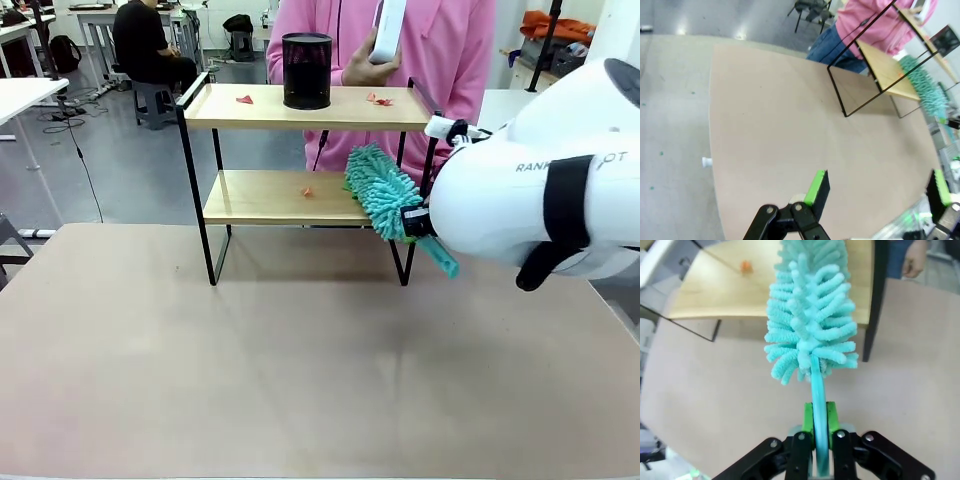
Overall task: Clean the shelf.
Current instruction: Clean the specific tier of the Shelf with the Duster once objects are removed.
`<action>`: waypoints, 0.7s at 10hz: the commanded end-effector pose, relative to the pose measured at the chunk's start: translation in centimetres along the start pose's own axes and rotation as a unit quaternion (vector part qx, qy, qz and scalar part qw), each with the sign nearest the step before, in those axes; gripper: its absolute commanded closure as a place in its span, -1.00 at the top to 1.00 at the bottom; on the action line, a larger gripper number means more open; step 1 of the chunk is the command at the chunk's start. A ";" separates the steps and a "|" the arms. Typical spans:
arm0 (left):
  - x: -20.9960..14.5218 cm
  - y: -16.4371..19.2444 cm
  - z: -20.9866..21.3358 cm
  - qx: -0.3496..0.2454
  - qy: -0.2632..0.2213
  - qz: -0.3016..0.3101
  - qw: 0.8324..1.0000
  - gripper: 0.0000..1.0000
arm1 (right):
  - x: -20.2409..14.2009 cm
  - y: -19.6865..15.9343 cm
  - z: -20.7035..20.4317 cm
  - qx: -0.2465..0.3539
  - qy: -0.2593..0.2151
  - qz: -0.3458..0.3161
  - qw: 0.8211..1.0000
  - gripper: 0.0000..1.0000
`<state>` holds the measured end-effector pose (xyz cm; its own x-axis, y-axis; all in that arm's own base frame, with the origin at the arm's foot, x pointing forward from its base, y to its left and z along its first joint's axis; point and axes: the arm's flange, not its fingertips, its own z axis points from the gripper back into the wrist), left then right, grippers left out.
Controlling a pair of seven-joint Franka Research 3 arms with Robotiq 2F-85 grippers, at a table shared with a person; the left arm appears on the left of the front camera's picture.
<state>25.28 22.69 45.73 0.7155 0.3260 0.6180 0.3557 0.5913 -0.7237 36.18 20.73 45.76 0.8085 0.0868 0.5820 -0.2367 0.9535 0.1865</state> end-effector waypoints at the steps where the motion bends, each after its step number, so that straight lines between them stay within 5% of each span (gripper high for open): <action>1: 0.1 0.0 -0.1 -0.008 -0.009 -0.009 1.000 1.00 | 1.1 1.3 0.2 0.018 -0.003 0.001 1.000 -1.00; 7: 0.1 0.0 -0.1 -0.008 -0.009 -0.009 1.000 1.00 | 2.4 5.5 -1.3 0.106 0.086 0.110 0.985 -1.00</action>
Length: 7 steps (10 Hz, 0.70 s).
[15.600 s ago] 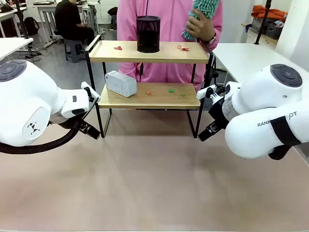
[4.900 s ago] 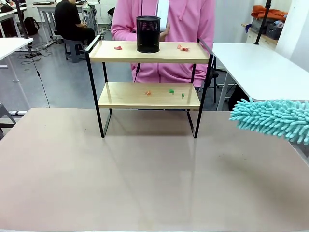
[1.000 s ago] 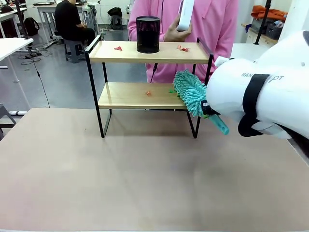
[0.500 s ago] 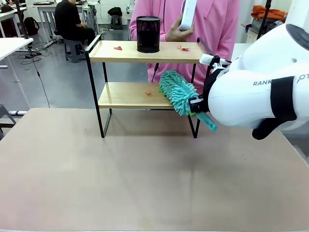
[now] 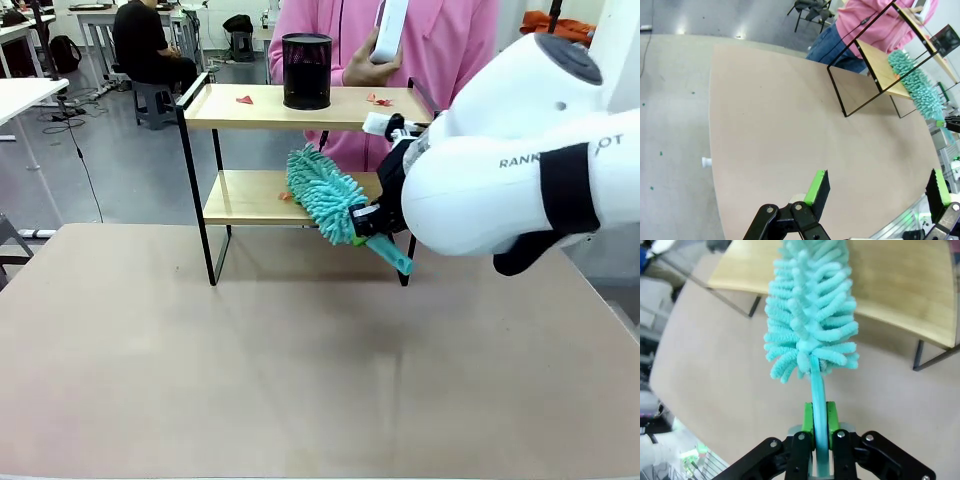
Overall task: Clean the shelf.
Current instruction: Clean the specific tier of the Shelf with the Duster once objects are removed.
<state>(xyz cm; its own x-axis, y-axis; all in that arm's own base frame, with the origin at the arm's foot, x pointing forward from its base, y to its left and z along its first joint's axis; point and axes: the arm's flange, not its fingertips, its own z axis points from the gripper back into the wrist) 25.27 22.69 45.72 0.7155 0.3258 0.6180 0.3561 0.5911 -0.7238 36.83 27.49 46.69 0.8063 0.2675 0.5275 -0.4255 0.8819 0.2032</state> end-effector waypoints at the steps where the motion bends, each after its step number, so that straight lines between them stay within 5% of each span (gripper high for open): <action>1: 0.1 0.0 -0.1 -0.008 -0.009 -0.009 1.000 1.00 | 0.3 -1.1 1.1 0.081 0.053 0.072 0.993 -1.00; 3: 0.1 0.0 -0.1 -0.008 -0.009 -0.009 1.000 1.00 | -0.7 -2.4 2.5 0.155 0.133 0.176 0.963 -1.00; 5: 0.1 0.0 -0.1 -0.008 -0.009 -0.009 1.000 1.00 | -2.3 -4.1 4.0 0.234 0.192 0.267 0.915 -1.00; 7: 0.1 0.0 -0.1 -0.008 -0.009 -0.009 1.000 1.00 | -2.9 -5.5 5.1 0.271 0.188 0.261 0.907 -1.00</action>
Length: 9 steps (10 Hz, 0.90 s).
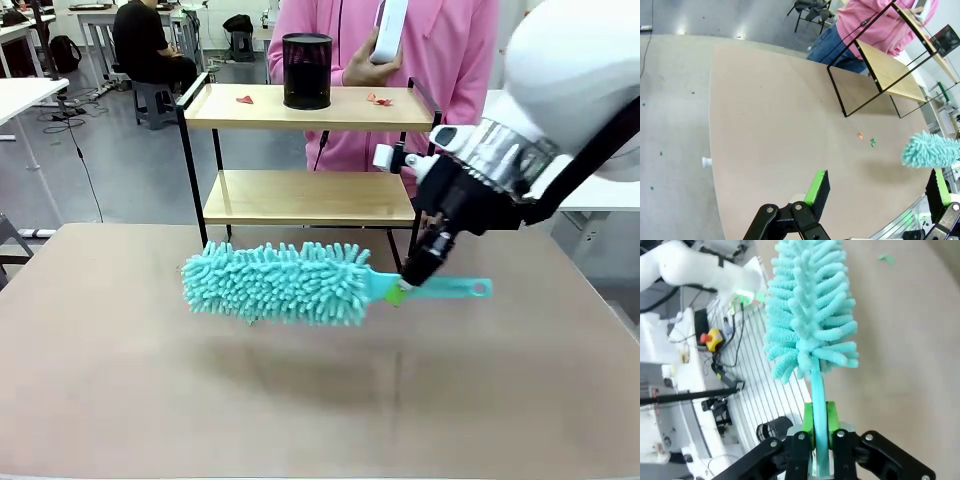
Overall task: Clean the shelf.
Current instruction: Clean the specific tier of the Shelf with the Duster once objects are removed.
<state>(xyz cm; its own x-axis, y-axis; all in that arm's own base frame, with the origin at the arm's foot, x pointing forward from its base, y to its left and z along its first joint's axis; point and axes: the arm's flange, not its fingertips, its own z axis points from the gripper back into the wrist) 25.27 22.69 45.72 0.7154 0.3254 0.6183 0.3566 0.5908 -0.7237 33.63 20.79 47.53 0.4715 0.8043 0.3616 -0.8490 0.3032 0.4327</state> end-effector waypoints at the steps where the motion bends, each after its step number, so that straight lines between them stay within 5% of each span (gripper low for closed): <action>1: 0.1 0.0 -0.1 -0.008 -0.009 -0.009 1.000 1.00 | -0.5 -1.1 1.6 0.003 -0.015 -0.007 1.000 -1.00; 5: 0.1 0.0 -0.1 -0.008 -0.009 -0.009 1.000 1.00 | -3.3 -1.0 4.6 0.058 -0.050 -0.002 0.997 -1.00; 7: 0.1 0.0 -0.1 -0.008 -0.009 -0.009 1.000 1.00 | -9.9 0.7 12.9 0.102 -0.136 0.010 0.985 -1.00; 9: 0.1 0.0 -0.1 -0.008 -0.009 -0.009 1.000 1.00 | -18.3 1.9 19.4 0.082 -0.277 -0.006 0.957 -1.00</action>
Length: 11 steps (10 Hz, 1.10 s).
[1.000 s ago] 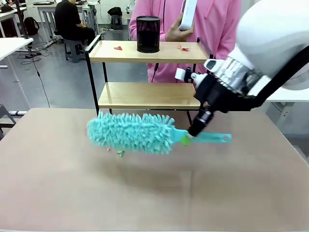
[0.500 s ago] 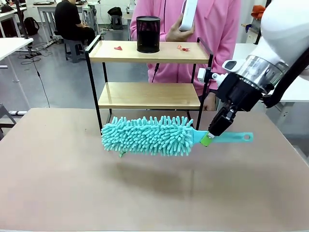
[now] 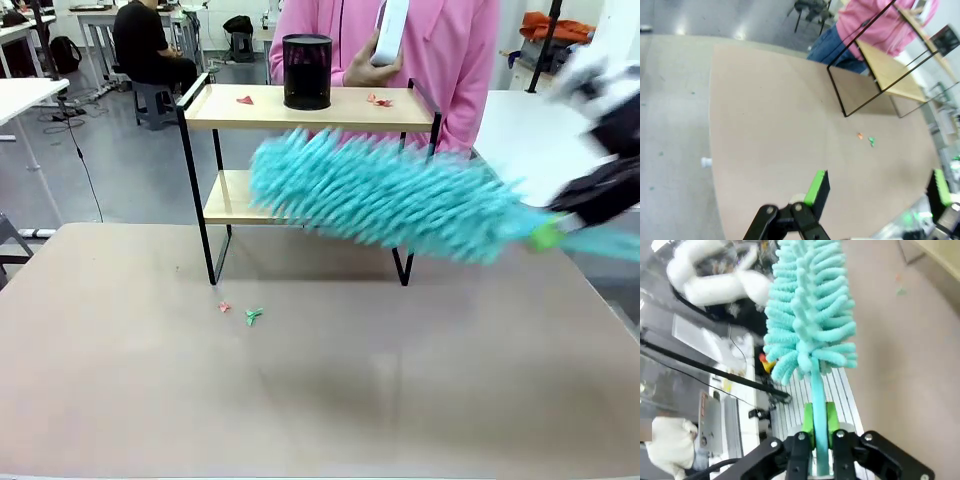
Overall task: Clean the shelf.
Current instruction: Clean the specific tier of the Shelf with the Duster once objects are removed.
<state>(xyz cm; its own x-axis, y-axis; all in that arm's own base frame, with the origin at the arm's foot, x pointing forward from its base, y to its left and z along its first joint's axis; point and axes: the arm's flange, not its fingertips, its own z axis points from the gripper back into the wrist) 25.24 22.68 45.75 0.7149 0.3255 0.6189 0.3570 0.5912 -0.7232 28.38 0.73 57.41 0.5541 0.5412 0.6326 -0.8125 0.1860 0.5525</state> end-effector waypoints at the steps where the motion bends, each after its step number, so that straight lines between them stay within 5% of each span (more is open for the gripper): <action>1: 0.2 0.0 -0.1 -0.008 -0.009 -0.009 1.000 1.00 | -5.2 0.0 6.9 -0.039 -0.189 -0.036 0.980 -1.00; 2: 0.2 0.0 -0.1 -0.008 -0.009 -0.009 1.000 1.00 | -7.4 -0.5 8.7 -0.066 -0.283 -0.084 0.953 -1.00; 4: 0.2 0.0 -0.1 -0.008 -0.009 -0.009 1.000 1.00 | -9.9 -3.1 9.3 -0.118 -0.411 -0.270 0.863 -1.00; 6: 0.2 0.0 -0.1 -0.008 -0.009 -0.009 1.000 1.00 | -10.6 -5.9 8.2 -0.158 -0.406 -0.424 0.794 -1.00; 8: 0.2 0.0 -0.1 -0.008 -0.009 -0.009 1.000 1.00 | -10.3 -7.2 6.8 -0.208 -0.339 -0.466 0.790 -1.00; 9: 0.2 0.0 -0.1 -0.008 -0.009 -0.009 1.000 1.00 | -13.6 -7.8 9.3 -0.172 -0.339 -0.364 0.850 -1.00; 11: 0.2 0.0 -0.1 -0.008 -0.009 -0.009 1.000 1.00 | -13.6 -7.8 9.3 -0.172 -0.339 -0.364 0.850 -1.00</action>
<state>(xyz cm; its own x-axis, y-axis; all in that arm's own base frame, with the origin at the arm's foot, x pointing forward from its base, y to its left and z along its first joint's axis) 25.32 22.69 45.63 0.7174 0.3250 0.6162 0.3550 0.5906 -0.7247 29.56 -15.24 49.68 0.8094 -0.4337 0.3959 -0.0892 0.5756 0.8129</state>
